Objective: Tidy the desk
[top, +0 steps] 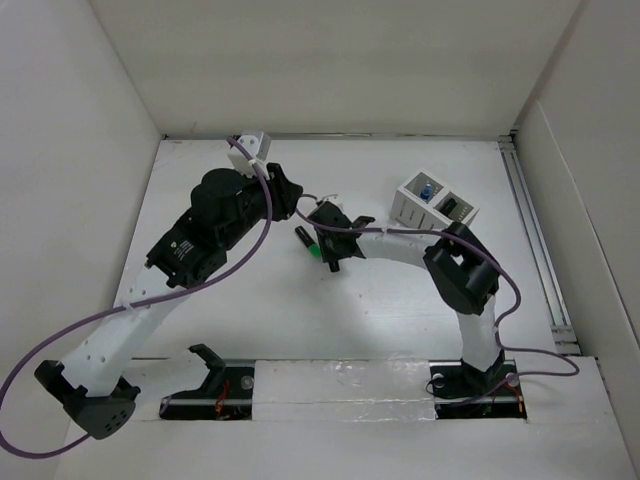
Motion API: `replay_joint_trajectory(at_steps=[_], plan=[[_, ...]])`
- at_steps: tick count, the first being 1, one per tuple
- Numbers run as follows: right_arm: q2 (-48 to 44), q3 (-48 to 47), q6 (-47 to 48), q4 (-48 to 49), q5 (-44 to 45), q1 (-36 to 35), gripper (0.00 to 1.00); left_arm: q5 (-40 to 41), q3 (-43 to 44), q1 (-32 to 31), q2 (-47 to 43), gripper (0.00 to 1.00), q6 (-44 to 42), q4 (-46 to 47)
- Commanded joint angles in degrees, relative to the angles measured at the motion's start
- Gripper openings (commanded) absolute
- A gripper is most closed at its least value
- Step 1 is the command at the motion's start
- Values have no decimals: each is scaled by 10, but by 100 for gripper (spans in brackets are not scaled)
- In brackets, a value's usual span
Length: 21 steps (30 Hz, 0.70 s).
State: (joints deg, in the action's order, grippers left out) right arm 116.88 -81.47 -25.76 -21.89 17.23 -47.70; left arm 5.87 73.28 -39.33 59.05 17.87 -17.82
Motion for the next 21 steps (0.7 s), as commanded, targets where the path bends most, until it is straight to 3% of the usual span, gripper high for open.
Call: replay_joint_trajectory(at_steps=[1, 8, 9, 12, 13, 21], plan=[[-36, 47, -10, -8, -2, -4, 21, -5, 11, -2, 6, 29, 4, 21], [-119, 131, -18, 11, -19, -4, 22, -25, 17, -2, 22, 29, 16, 25], [-131, 147, -16, 13, -18, -4, 26, -25, 17, -2, 24, 29, 17, 26], [-136, 158, -5, 17, -20, -4, 57, -32, 20, -2, 31, 29, 22, 29], [-136, 158, 1, 17, -20, -4, 61, -38, 22, -2, 33, 29, 23, 28], [-105, 136, 22, 31, -25, 12, 63, -50, 35, -2, 40, 29, 38, 20]])
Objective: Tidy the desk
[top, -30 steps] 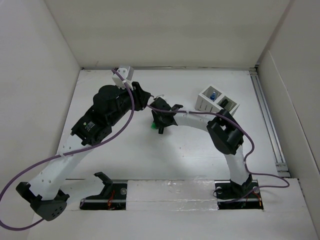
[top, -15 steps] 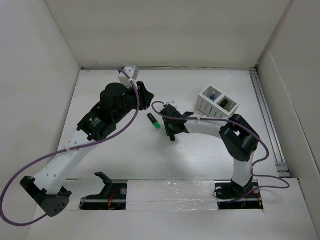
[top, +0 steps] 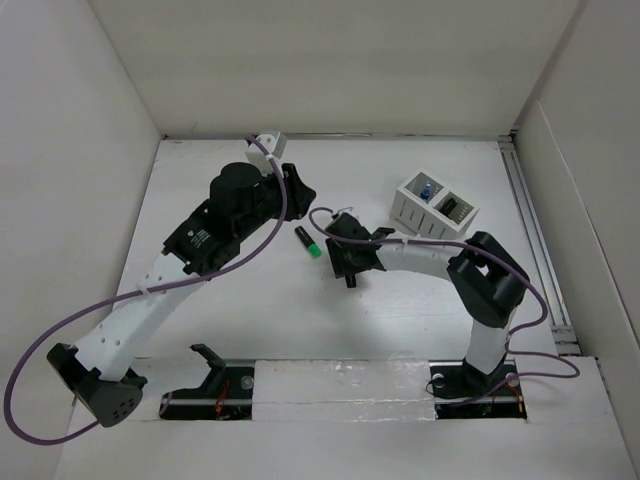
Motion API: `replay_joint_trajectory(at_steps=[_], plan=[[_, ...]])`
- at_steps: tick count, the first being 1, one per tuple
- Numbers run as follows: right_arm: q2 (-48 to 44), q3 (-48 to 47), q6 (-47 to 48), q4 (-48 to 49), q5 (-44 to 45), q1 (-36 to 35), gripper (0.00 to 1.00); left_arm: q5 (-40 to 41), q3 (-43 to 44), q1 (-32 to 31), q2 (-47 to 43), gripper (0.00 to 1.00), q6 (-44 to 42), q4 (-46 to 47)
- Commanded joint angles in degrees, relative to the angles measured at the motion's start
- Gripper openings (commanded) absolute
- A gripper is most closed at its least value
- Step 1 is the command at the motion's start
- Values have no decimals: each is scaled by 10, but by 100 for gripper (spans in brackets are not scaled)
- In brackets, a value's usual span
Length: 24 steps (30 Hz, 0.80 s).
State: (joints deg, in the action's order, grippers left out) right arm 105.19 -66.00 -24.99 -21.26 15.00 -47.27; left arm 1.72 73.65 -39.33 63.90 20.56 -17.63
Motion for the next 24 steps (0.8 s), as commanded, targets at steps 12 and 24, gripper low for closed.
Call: replay_joint_trajectory(at_steps=[12, 24], plan=[[3, -31, 28, 24, -5, 31, 13, 6, 20, -2, -26, 29, 25, 11], [-205, -70, 68, 34, -2, 206, 8, -14, 16, -2, 3, 29, 23, 37]])
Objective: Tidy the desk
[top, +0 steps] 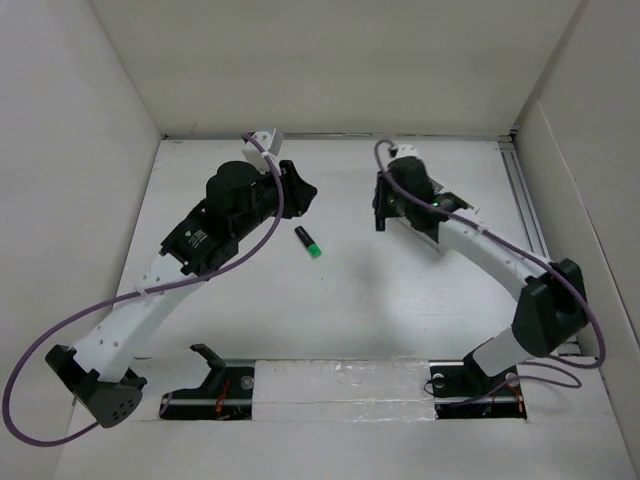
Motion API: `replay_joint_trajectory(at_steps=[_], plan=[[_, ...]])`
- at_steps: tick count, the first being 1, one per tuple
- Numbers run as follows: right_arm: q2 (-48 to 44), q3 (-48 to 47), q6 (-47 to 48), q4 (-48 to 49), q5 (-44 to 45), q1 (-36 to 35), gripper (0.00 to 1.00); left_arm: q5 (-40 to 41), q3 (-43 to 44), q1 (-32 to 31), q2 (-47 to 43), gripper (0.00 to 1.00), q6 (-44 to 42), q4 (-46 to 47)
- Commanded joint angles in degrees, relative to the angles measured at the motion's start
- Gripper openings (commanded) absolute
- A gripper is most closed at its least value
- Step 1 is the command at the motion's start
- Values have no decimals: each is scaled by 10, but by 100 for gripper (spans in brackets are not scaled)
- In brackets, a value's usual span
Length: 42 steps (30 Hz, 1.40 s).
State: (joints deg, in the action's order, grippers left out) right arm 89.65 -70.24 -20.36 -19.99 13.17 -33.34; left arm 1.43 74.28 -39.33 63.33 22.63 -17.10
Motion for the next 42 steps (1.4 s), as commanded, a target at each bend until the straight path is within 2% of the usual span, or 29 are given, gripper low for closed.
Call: replay_joint_trajectory(at_steps=[1, 3, 7, 10, 18, 25, 33, 36, 37, 38, 40, 42], plan=[[-55, -29, 24, 23, 20, 88, 8, -28, 10, -2, 11, 29, 2, 34], [-56, -35, 23, 21, 22, 151, 7, -33, 13, -2, 14, 29, 0, 37], [-43, -43, 18, 34, 53, 231, 6, -30, 17, -2, 16, 29, -4, 37], [-27, -54, 23, 40, 76, 265, 6, -24, 23, -2, 17, 29, -9, 33], [2, -60, 49, 48, 149, 279, 6, 12, 18, -2, 3, 29, -12, 23], [-24, 11, 16, 58, 220, 254, 8, 15, 20, -2, 7, 29, -12, 23], [-17, 19, -19, 17, 256, 244, 11, 2, 25, -2, 18, 29, -10, 26], [-32, 29, -28, 21, 255, 239, 22, 2, 22, -2, 16, 29, -11, 25], [-37, 31, -27, 24, 252, 239, 33, 2, 21, -2, 14, 29, -11, 25], [-47, 33, -26, 29, 248, 233, 37, 2, 19, -2, 14, 29, -11, 25], [-59, 33, -19, 36, 227, 228, 45, 2, 18, -2, 12, 29, -11, 26], [-73, 28, -9, 45, 209, 228, 47, 2, 16, -2, 12, 29, -10, 26]])
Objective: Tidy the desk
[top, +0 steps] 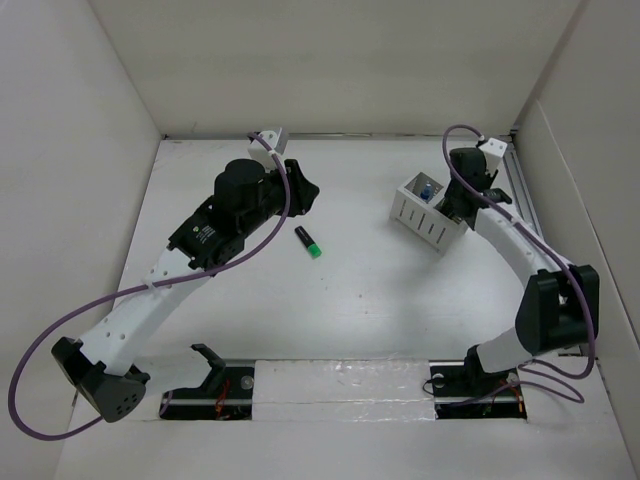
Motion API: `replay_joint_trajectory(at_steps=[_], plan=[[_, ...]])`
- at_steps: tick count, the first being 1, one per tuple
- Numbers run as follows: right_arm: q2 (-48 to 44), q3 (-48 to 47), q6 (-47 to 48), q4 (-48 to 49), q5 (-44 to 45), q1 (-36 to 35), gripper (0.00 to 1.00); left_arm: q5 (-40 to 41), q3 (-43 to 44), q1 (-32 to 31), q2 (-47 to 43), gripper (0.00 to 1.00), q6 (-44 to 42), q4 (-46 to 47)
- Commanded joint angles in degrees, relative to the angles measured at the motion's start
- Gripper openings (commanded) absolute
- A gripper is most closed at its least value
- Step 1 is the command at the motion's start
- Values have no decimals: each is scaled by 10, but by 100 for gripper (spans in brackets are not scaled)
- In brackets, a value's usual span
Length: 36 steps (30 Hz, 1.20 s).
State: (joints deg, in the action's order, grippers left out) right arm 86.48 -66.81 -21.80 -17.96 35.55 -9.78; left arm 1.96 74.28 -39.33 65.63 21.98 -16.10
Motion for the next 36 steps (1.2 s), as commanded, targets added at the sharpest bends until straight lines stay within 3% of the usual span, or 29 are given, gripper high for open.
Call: replay_joint_trajectory(at_steps=[1, 7, 9, 13, 14, 21, 22, 23, 24, 25, 28, 31, 36], plan=[[-46, -13, 7, 21, -20, -14, 48, -4, 15, -2, -14, 29, -3, 17], [-63, -31, 9, 3, -32, -30, 48, -5, 7, -2, -24, 29, 0, 18], [-68, -29, 14, 1, -69, -37, 45, -5, 3, -2, -30, 29, 2, 19], [-62, -4, 27, 48, -186, -105, 3, -8, -2, -2, -33, 29, 7, 25], [-52, -4, 36, 49, -205, -124, 0, -9, -2, -2, -36, 29, 9, 24], [76, -65, 31, 24, -210, -283, 0, 14, 7, -2, -59, 29, 11, 7], [91, -77, 33, 20, -209, -294, 5, 26, 8, -2, -66, 29, 12, 5], [120, -100, 41, 12, -209, -313, 19, 37, 8, -2, -77, 29, 15, -1], [134, -100, 45, 8, -210, -321, 19, 37, 7, -2, -82, 29, 17, -3], [149, -124, 52, 4, -214, -328, 36, 41, 6, -2, -88, 29, 18, -6], [219, -190, 64, -38, -230, -342, 57, 63, -2, -2, -112, 30, 18, -16], [277, -236, 74, -74, -232, -348, 68, 74, -7, -2, -126, 30, 20, -34], [322, -293, 91, -75, -277, -360, 76, 96, -14, -2, -148, 31, 18, -53]])
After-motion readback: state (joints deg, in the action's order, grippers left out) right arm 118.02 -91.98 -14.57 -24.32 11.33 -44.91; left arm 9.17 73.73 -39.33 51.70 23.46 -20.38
